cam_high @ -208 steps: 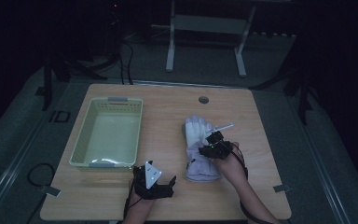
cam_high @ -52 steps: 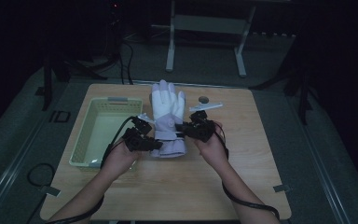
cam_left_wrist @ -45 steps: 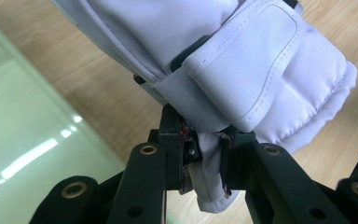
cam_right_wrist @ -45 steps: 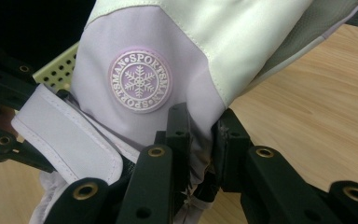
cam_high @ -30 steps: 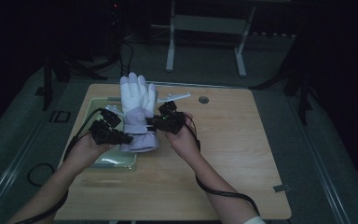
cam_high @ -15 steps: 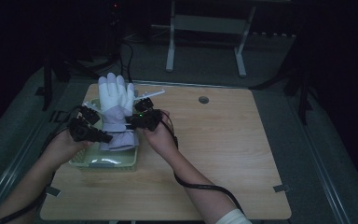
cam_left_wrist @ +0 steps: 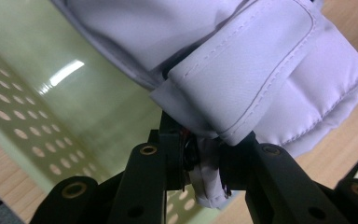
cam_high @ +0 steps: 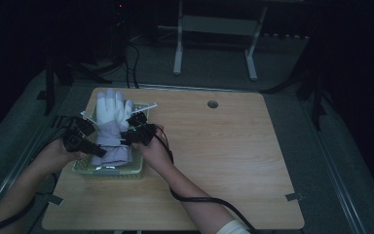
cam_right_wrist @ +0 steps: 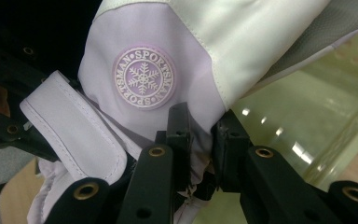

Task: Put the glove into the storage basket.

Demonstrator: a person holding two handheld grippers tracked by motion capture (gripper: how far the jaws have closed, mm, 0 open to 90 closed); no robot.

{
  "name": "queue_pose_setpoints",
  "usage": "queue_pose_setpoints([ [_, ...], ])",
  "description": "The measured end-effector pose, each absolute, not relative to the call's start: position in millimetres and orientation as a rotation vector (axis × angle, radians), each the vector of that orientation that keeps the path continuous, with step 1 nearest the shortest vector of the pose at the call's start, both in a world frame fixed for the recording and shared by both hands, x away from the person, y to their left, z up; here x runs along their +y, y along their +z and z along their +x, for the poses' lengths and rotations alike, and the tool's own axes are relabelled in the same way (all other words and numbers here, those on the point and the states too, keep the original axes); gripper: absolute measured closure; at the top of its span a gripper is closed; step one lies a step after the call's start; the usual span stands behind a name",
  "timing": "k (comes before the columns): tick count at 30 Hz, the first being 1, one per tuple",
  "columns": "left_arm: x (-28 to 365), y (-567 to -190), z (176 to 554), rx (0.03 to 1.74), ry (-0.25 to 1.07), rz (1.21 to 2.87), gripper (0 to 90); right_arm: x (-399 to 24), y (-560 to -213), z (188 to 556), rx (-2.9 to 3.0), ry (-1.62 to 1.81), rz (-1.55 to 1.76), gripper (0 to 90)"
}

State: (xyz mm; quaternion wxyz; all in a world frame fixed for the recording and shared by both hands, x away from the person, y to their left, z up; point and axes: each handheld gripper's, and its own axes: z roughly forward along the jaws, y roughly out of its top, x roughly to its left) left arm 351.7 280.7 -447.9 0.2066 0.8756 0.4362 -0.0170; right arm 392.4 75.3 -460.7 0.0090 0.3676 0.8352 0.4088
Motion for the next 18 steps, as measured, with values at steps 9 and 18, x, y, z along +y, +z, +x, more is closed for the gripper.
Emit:
queue_pose_setpoints([
  [9, 282.9, -480.4, 363.9, 1.246, -0.137, 2.462, 74.1, 81.9, -488.7, 397.4, 2.673, 1.135, 1.210, 78.4],
  [18, 279.8, -496.7, 372.0, 1.267, -0.144, 2.481, 73.6, 91.2, -494.5, 401.0, 2.701, 0.949, 1.240, 77.1],
])
